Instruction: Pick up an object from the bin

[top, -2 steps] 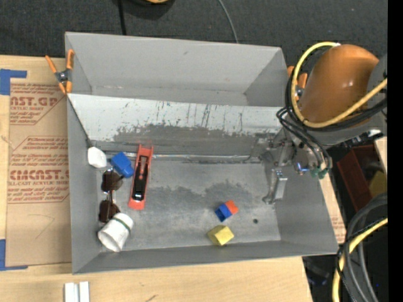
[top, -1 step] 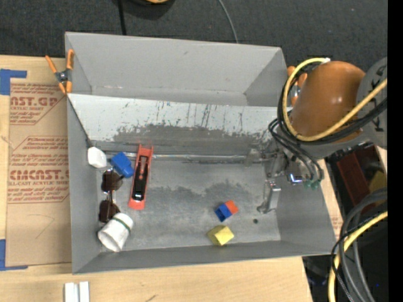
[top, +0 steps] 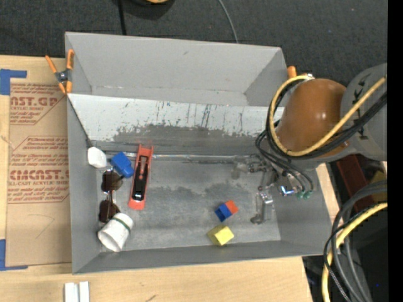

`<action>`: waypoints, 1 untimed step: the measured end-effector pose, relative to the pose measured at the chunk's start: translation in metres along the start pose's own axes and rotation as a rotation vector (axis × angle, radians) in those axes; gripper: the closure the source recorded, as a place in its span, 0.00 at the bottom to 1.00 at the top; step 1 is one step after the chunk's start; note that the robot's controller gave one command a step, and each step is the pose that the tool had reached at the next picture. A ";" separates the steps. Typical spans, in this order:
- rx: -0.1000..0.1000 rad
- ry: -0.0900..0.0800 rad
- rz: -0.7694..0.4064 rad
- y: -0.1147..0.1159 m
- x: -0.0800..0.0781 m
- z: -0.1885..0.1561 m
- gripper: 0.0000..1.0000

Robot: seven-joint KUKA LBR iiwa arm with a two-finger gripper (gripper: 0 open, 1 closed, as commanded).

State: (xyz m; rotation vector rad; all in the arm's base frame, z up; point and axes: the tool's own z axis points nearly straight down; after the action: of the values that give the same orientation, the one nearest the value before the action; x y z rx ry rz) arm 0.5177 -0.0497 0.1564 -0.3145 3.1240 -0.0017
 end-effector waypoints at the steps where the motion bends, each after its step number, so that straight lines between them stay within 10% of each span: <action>1: 0.003 -0.006 -0.271 0.005 0.006 0.043 0.00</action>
Offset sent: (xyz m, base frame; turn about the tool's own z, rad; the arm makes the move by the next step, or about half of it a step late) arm -0.0024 0.0018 -0.0839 -0.7747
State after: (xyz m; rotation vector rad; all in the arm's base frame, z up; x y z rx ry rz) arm 0.5113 -0.0460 0.1132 -0.7321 3.0468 -0.0052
